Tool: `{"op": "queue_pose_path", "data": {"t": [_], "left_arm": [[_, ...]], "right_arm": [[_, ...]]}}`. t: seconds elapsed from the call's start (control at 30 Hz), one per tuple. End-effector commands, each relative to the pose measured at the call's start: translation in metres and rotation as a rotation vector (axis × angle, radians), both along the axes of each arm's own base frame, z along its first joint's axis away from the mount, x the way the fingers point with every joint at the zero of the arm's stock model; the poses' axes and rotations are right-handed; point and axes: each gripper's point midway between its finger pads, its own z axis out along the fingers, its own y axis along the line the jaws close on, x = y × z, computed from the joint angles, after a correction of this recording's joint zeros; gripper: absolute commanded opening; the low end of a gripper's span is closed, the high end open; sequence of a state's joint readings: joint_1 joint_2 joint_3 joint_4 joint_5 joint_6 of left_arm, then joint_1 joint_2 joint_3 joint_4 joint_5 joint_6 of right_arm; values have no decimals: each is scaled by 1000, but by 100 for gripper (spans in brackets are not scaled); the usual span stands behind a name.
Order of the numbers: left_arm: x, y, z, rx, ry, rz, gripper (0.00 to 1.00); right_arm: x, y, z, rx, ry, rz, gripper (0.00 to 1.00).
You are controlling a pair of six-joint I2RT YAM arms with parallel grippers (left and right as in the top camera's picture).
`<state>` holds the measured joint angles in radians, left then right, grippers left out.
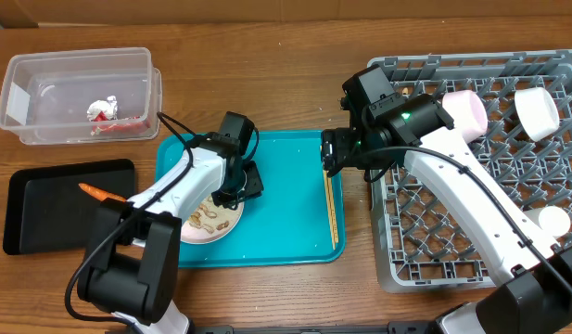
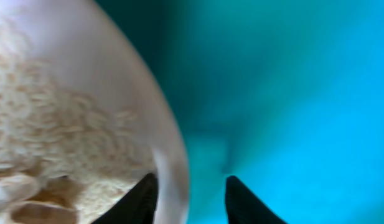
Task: Sort waste into correct bins and load items into the dishwasher
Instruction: 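Lift the plate with the left gripper and carry it left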
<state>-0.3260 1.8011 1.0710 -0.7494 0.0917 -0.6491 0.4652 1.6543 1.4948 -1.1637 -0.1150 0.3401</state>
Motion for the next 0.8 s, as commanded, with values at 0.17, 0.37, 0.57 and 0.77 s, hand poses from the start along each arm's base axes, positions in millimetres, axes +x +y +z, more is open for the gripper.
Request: {"op": "queue_pose_path", "data": {"t": [0.17, 0.37, 0.57, 0.77], "left_arm": [[-3, 20, -11, 121, 10, -6, 26], [-3, 21, -11, 129, 7, -26, 15], [-4, 20, -11, 130, 7, -34, 4], [-4, 20, -11, 130, 6, -36, 4]], "right_arm": [[-10, -18, -4, -60, 46, -30, 84], [-12, -59, -9, -141, 100, -125, 84], [-14, -116, -9, -258, 138, -243, 83], [-17, -170, 4, -344, 118, -378, 83]]}}
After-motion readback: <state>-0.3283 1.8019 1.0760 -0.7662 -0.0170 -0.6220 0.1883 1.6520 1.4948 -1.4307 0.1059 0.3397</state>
